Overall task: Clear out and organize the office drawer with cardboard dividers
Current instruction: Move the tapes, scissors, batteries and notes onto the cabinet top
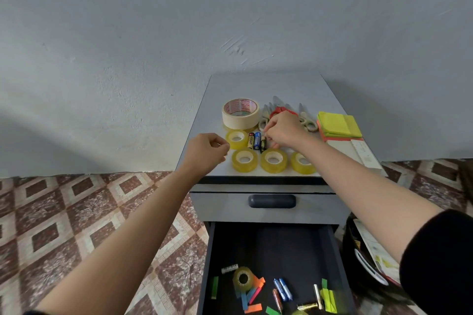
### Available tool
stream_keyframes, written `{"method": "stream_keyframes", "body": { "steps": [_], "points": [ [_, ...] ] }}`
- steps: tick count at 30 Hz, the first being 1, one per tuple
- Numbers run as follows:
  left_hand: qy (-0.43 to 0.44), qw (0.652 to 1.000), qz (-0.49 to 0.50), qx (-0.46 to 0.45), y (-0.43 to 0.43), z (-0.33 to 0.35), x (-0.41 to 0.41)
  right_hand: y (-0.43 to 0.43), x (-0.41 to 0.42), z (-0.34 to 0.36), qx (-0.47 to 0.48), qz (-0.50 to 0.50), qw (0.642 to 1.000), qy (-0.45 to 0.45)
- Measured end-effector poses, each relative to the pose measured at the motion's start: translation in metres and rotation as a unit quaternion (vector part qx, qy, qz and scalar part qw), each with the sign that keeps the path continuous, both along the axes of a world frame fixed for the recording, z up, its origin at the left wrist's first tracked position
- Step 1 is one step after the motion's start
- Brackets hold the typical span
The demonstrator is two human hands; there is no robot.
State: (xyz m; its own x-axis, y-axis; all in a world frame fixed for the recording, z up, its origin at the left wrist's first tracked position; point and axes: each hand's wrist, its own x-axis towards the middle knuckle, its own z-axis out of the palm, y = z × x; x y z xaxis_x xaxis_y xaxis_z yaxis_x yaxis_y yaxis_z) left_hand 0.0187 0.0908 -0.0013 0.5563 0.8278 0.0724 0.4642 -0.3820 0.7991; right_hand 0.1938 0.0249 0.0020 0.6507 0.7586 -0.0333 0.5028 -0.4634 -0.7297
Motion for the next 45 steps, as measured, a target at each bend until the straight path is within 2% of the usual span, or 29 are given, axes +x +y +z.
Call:
{"method": "stream_keyframes", "body": {
  "steps": [4, 7, 11, 15, 19, 35, 42, 45],
  "points": [
    [-0.009, 1.0, -0.004, -0.006, -0.009, 0.001, -0.007, -0.013, -0.006, 0.015, 0.067, -0.011, 0.997, -0.043],
    [-0.022, 1.0, -0.008, -0.016, -0.023, 0.001, -0.015, -0.033, -0.021, 0.03, 0.153, -0.015, 0.986, -0.069],
    [-0.035, 0.998, -0.034, -0.042, -0.046, -0.011, -0.026, -0.073, -0.054, 0.031, 0.211, 0.054, 0.976, 0.002],
    [-0.021, 0.997, -0.059, -0.045, -0.07, -0.031, -0.038, -0.114, -0.079, 0.009, 0.181, 0.091, 0.978, 0.044],
    [0.003, 0.995, -0.069, -0.073, -0.09, -0.054, -0.047, -0.144, -0.092, -0.023, 0.138, 0.081, 0.984, 0.076],
    [0.165, 0.971, -0.097, -0.145, -0.12, -0.176, -0.09, -0.186, -0.096, -0.165, -0.062, 0.089, 0.989, 0.103],
    [0.24, 0.954, -0.092, -0.157, -0.109, -0.219, -0.088, -0.184, -0.075, -0.216, -0.126, -0.008, 0.988, 0.093],
    [0.254, 0.951, -0.088, -0.152, -0.109, -0.232, -0.081, -0.179, -0.075, -0.228, -0.154, -0.005, 0.985, 0.083]
  ]
}}
